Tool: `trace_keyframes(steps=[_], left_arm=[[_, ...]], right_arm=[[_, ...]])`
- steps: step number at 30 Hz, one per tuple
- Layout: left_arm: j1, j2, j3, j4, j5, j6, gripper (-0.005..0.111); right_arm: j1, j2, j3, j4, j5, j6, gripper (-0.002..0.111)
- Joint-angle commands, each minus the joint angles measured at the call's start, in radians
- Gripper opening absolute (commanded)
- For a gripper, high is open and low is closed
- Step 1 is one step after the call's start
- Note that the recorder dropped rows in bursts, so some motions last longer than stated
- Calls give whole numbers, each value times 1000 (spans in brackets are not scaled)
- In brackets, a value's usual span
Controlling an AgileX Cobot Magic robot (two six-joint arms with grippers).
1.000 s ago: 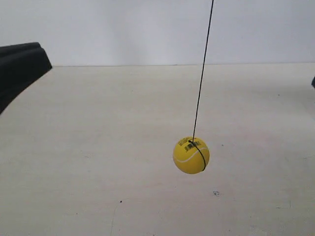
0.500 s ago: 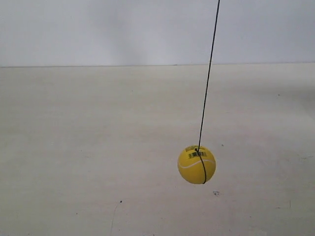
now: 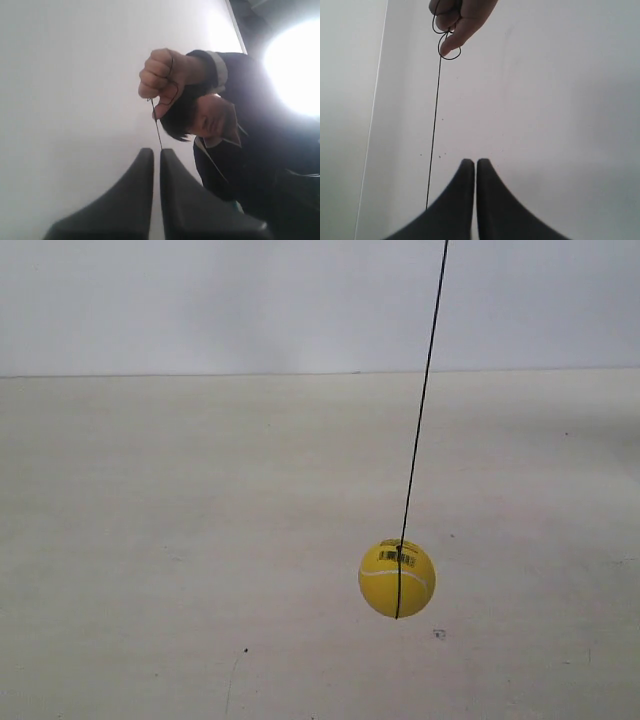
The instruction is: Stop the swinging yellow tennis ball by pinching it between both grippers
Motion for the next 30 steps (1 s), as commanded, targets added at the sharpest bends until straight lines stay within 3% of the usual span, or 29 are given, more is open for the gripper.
trace_keyframes(steps=[1, 20, 26, 30], left_arm=[[3, -65, 5, -4, 5, -11, 5], [8, -127, 5, -4, 8, -7, 5], [116, -182, 5, -6, -19, -7, 5], [243, -182, 5, -3, -67, -7, 5]], right_arm=[[0, -6, -6, 2, -9, -1, 0], [0, -6, -6, 2, -9, -1, 0], [0, -6, -6, 2, -9, -1, 0], [0, -6, -6, 2, -10, -1, 0]])
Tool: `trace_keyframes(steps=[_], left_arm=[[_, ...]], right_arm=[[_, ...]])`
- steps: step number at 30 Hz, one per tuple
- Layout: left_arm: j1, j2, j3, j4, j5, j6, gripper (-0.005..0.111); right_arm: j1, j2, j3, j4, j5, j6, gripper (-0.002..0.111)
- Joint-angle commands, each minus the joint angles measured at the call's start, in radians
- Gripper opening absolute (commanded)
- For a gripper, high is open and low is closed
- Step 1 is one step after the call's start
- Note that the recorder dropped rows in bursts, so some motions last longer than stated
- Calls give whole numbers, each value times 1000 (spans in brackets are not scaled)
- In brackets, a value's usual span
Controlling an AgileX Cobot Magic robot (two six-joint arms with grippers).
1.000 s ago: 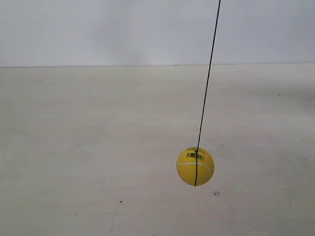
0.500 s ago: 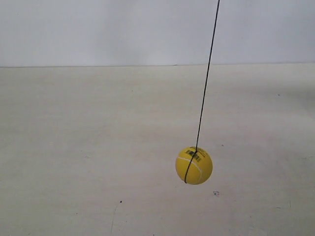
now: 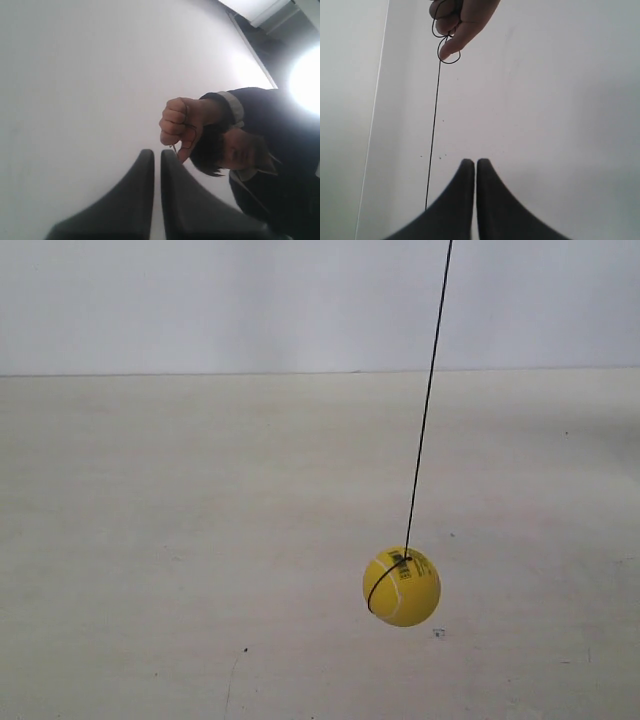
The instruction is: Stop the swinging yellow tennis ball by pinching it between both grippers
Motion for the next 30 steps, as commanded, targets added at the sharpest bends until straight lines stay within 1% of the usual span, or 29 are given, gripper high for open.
trace_keyframes(steps=[1, 6, 7, 9, 11, 22, 24, 25, 27, 30], left_arm=[[139, -4, 5, -3, -40, -5, 5], [292, -4, 5, -5, -45, -5, 5], [317, -4, 5, -5, -45, -5, 5], [347, -4, 5, -5, -45, -5, 5], [358, -4, 5, -5, -45, -5, 5], [358, -4, 5, -5, -41, -5, 5], [352, -4, 5, -29, -45, -5, 5], [352, -4, 5, -57, -45, -5, 5], [352, -4, 5, -202, -42, -5, 5], [352, -4, 5, -553, -42, -5, 5]], right_arm=[[0, -6, -6, 2, -4, -1, 0], [0, -6, -6, 2, -4, -1, 0], [0, -6, -6, 2, -4, -1, 0], [0, -6, -6, 2, -4, -1, 0], [0, -6, -6, 2, -4, -1, 0], [0, -6, -6, 2, -15, -1, 0], [0, -6, -6, 2, -17, -1, 0], [0, -6, -6, 2, -17, -1, 0], [0, -6, -6, 2, -17, -1, 0], [0, -6, -6, 2, -17, -1, 0]])
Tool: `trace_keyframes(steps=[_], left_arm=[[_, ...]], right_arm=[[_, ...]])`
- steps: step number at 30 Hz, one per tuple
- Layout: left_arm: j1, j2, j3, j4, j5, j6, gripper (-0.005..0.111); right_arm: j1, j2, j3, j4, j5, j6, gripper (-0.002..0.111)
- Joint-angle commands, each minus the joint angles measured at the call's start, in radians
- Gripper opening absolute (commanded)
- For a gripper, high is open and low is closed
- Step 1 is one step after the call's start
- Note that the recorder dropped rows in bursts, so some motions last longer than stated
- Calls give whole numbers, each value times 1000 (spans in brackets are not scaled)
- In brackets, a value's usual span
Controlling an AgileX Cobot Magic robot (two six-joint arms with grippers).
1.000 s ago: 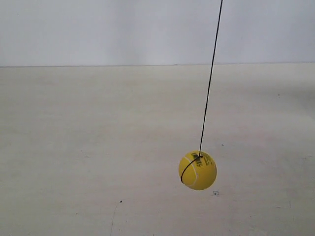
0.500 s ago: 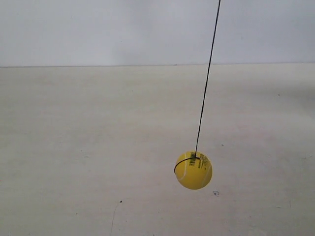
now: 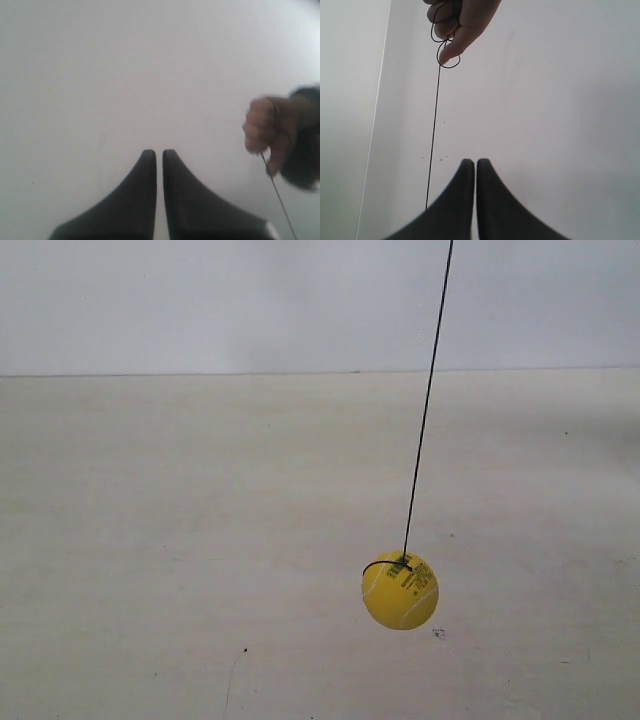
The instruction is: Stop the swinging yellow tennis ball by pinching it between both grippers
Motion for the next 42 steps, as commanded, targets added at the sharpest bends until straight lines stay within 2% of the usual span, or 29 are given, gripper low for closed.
trace_keyframes(steps=[1, 3, 5, 10, 14, 16, 17, 18, 21, 23, 26, 27, 32, 42], left_arm=[[-4, -4, 5, -484, -2, -5, 5], [-4, -4, 5, -668, -2, -5, 5], [-4, -4, 5, -745, 0, -5, 5], [-4, -4, 30, -654, 22, -5, 5], [-4, -4, 128, -640, 31, -5, 5], [-4, -4, 188, -640, 77, -5, 5], [-4, -4, 210, -640, 122, -5, 5], [-4, -4, 254, -640, 250, -5, 5], [-4, -4, 295, -630, 488, -5, 5], [-4, -4, 335, -625, 700, -5, 5], [-4, -4, 365, -625, 863, -1, 5], [-4, -4, 365, -625, 965, 10, 5], [-4, -4, 365, -551, 949, 10, 5], [-4, -4, 365, -551, 960, 12, 5]], right_arm=[[0, -6, -6, 2, -11, -1, 0], [0, -6, -6, 2, -11, -1, 0], [0, -6, -6, 2, -11, -1, 0], [0, -6, -6, 2, -11, -1, 0], [0, -6, -6, 2, -11, 2, 0], [0, -6, -6, 2, -11, 2, 0], [0, -6, -6, 2, -11, 2, 0], [0, -6, -6, 2, -11, 2, 0], [0, -6, -6, 2, -11, 2, 0], [0, -6, -6, 2, -11, 2, 0], [0, -6, -6, 2, -11, 4, 0], [0, -6, -6, 2, -11, 4, 0], [0, -6, -6, 2, -11, 4, 0], [0, -6, -6, 2, 0, 4, 0]])
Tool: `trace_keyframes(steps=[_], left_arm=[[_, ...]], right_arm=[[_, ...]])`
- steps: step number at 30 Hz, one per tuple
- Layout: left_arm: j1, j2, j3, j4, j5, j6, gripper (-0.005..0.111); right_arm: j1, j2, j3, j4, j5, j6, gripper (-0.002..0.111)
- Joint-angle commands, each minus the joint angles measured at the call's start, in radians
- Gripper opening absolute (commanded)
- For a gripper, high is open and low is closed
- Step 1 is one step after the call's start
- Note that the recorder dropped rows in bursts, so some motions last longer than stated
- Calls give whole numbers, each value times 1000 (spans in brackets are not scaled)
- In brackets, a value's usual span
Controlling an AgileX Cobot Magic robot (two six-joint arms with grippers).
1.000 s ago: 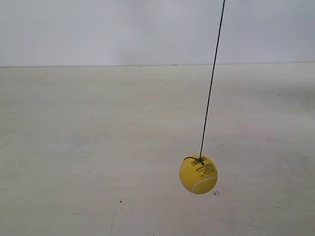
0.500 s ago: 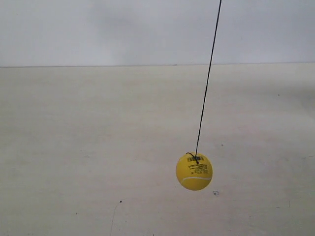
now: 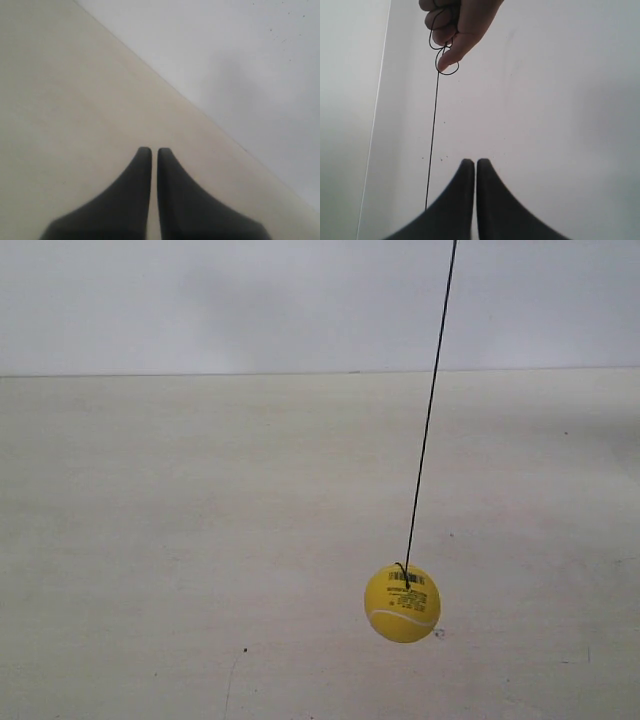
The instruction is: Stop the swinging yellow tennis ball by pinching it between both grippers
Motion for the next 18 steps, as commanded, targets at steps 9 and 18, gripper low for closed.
trace_keyframes(steps=[9, 18], left_arm=[[-4, -2, -1, 9, 12, 600, 5], [-4, -2, -1, 9, 10, 699, 5]], right_arm=[[0, -6, -6, 2, 5, 2, 0], [0, -6, -6, 2, 5, 2, 0]])
